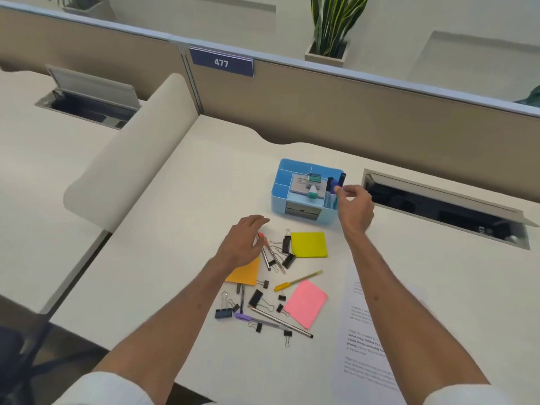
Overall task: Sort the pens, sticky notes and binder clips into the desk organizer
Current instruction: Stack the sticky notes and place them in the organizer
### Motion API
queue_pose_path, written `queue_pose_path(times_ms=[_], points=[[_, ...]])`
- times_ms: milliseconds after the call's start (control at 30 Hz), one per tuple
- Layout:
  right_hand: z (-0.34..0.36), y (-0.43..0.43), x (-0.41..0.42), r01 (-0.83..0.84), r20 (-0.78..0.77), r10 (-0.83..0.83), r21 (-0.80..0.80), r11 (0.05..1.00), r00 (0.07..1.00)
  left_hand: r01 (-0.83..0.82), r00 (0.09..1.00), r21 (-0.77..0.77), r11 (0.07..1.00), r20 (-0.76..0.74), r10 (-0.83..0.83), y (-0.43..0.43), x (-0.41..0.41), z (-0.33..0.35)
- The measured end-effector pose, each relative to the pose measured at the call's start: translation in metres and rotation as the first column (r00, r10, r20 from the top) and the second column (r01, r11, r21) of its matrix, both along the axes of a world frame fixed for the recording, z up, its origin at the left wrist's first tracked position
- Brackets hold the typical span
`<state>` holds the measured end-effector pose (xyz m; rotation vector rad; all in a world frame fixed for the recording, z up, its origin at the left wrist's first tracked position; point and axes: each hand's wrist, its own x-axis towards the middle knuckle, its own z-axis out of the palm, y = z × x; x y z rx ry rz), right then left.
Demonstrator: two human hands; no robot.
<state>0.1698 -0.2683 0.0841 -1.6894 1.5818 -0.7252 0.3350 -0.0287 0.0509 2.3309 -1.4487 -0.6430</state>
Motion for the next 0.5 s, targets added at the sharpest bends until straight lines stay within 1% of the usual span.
queue_pose_path(times_ms=[100, 200, 267, 400, 500], points=[[-0.002, 0.010, -0.004, 0.077, 0.045, -0.076, -0.015, 0.997, 0.996, -0.033, 0.999, 0.067, 0.997, -0.004, 0.034, 0.006, 0.003, -0.001], [-0.011, 0.021, -0.014, 0.112, -0.005, -0.112, 0.047, 0.993, 0.994, -0.060, 0.998, 0.092, 0.994, -0.025, 0.063, 0.017, 0.009, 0.000], [-0.018, 0.032, -0.022, 0.076, -0.060, -0.070, 0.106, 0.991, 0.996, -0.058, 0.998, 0.114, 0.992, -0.030, 0.062, 0.025, 0.012, 0.001], [-0.030, 0.056, -0.034, -0.010, -0.157, 0.032, 0.137, 0.991, 0.987, -0.002, 1.000, 0.191, 0.982, -0.025, 0.007, 0.040, 0.017, 0.001], [-0.033, 0.066, -0.038, -0.143, -0.256, 0.209, 0.254, 0.957, 0.944, 0.063, 0.998, 0.246, 0.967, 0.013, -0.068, 0.048, 0.017, 0.001]])
